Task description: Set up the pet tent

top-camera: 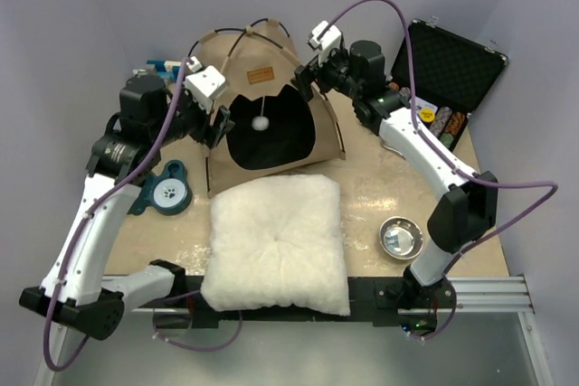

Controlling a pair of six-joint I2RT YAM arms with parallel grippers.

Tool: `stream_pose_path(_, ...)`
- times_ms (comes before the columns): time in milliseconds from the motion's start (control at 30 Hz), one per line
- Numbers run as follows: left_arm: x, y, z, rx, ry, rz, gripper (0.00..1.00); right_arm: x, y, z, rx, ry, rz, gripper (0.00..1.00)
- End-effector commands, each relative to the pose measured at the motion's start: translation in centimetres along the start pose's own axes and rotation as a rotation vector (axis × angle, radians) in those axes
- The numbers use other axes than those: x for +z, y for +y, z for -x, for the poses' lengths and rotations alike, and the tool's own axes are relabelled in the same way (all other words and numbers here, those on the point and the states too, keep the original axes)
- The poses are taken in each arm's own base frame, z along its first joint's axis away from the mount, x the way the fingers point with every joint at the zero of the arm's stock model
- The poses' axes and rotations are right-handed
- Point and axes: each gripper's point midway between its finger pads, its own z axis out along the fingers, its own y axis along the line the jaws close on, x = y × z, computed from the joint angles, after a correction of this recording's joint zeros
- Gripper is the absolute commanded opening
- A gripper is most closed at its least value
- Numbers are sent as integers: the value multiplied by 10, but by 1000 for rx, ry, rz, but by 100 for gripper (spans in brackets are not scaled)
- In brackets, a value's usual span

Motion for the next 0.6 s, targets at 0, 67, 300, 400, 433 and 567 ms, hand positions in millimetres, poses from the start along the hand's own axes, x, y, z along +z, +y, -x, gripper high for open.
stream_pose_path(0,26,62,-35,-106,108,295,72,24,-5,-3,-44,-7,10,95)
stream_pose_path(67,39,66,-46,-114,143,287,68,36,-5,-11,-40,9,23,91)
stream_pose_path(300,69,80,-23,-42,58,256,0,40,-1,11,-30,-38,72,10)
stream_pose_path(400,72,81,3,72,-54,228,0,6,-20,54,-27,-188,-72,0)
stream_pose_path(433,77,84,6,89,-73,229,0,-4,-28,61,-31,-224,-129,0)
stream_pose_path(567,107,95,-1,120,-60,215,0,-17,-48,55,-39,-248,-271,0)
